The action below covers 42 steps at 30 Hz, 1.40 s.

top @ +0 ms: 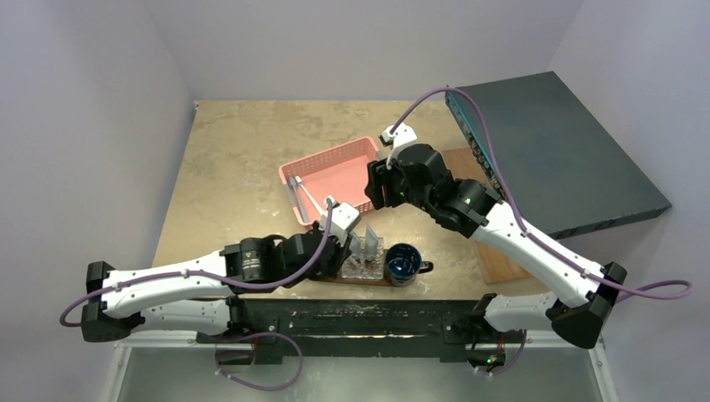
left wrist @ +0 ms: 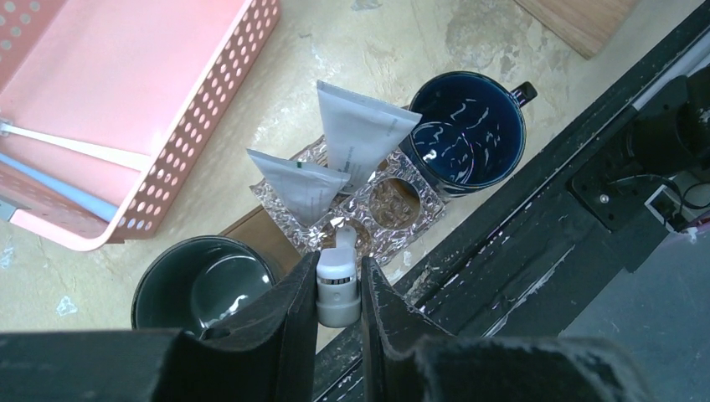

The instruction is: Prepare toiletry sets of a toothbrush and toothpaste on the tray

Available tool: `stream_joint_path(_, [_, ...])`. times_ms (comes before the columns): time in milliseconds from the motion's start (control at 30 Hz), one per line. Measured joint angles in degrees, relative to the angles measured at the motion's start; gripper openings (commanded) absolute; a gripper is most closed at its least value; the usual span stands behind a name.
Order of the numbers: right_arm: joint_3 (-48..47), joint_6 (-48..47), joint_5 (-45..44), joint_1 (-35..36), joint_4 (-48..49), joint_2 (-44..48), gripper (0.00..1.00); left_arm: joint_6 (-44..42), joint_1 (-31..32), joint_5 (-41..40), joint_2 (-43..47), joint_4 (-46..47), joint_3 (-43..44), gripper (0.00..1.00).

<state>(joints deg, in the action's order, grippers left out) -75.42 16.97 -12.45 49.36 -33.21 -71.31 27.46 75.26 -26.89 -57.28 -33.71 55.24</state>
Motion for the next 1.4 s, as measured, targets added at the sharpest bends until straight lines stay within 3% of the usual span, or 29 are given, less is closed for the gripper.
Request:
stream_joint_path(700, [2.3, 1.2, 0.4, 0.0, 1.1, 0.1, 0.59, 0.4, 10.0, -13.2, -5.3, 2.9, -0.8, 0.0])
stream_joint_path(1400, [3.8, 2.9, 1.5, 0.0, 1.5, 0.1, 0.62, 3.5, 11.1, -18.1, -3.8, 8.6, -7.3, 0.0])
